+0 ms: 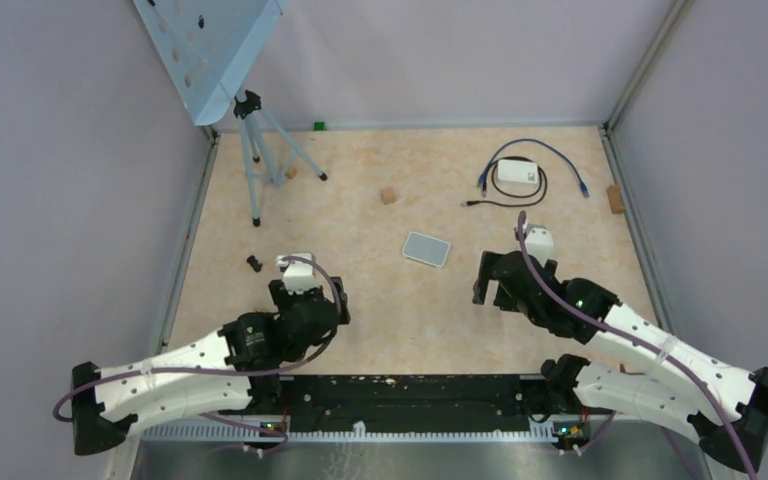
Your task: Insert the plug into the switch port
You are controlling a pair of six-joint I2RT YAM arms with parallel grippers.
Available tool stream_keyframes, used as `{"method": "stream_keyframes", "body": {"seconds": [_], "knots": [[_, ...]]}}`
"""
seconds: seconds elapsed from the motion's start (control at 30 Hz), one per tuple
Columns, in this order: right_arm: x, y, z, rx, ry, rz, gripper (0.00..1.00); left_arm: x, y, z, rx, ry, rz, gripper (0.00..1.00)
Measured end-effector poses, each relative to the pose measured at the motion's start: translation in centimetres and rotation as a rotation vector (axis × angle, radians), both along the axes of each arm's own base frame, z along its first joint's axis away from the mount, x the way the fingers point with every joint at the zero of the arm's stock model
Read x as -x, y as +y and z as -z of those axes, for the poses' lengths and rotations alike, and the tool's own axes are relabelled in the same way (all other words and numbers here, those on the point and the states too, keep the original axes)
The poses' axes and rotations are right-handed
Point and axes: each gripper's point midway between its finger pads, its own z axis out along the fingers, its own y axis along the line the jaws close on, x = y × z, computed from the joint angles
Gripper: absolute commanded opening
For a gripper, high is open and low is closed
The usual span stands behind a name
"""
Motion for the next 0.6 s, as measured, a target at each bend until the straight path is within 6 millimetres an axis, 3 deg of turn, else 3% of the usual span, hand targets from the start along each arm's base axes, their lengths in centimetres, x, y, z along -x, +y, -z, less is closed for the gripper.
{"method": "stream_keyframes", "body": {"seconds": [0.27,0.47,0.6], "knots": [[0.3,0.4,1.3,0.039,0.055,-0.022,0.98,0.0,-1.3,2.0,-0.119,0.084,0.020,0.99],[0.0,1.9,3.4,0.114,0.164,-0.045,0.98,0.1,-4.7,4.9,-0.262,0.229,0.115,0.99],[-0.6,2.9,3.2,0.127,0.189,-0.044,0.98,-0.7,-7.3,5.1,-0.316,0.292,0.108,0.99]]}}
